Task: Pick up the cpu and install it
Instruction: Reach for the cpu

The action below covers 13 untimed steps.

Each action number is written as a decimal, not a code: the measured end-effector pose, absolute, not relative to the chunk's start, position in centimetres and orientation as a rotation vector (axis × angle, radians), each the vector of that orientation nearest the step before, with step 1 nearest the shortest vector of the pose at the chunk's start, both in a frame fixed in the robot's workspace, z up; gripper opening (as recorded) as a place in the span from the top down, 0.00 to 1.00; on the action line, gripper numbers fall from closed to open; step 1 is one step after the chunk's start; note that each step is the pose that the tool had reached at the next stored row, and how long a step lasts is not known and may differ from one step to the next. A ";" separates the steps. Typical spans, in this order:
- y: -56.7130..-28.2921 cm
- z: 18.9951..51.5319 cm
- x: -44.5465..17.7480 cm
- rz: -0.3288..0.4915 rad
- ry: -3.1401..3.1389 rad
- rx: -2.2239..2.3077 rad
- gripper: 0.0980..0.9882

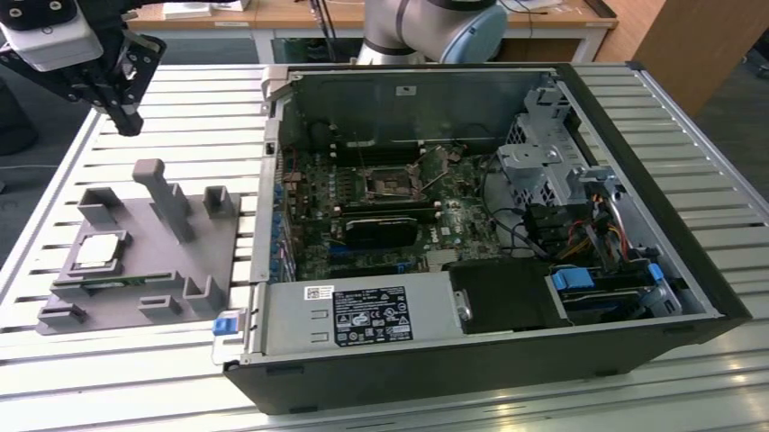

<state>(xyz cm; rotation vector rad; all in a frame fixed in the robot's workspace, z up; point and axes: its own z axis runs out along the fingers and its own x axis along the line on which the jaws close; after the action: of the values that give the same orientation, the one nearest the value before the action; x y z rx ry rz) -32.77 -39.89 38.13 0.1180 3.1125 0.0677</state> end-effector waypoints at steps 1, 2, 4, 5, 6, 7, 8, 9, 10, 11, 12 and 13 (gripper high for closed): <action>-39.9 38.1 -32.9 0.068 3.112 0.118 0.99; -39.9 38.1 -33.0 0.068 3.112 0.118 0.99; -39.9 38.1 -33.1 0.068 3.112 0.118 0.99; -39.9 38.1 -33.2 0.068 3.113 0.118 0.99; -39.9 38.1 -33.3 0.068 3.112 0.118 0.99; -39.9 38.1 -33.4 0.068 3.112 0.118 0.99; -39.9 38.1 -33.5 0.068 3.113 0.118 0.99; -39.9 38.1 -33.7 0.068 3.113 0.118 0.99; -39.9 38.1 -33.8 0.068 3.113 0.118 0.99; -39.9 38.0 -33.9 0.068 3.113 0.118 0.99; -39.9 38.0 -34.0 0.068 3.113 0.118 0.99; -39.9 38.0 -34.1 0.068 3.112 0.118 0.99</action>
<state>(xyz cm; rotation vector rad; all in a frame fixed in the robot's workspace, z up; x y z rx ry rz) -34.06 -39.89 38.03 0.1180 3.1125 0.0676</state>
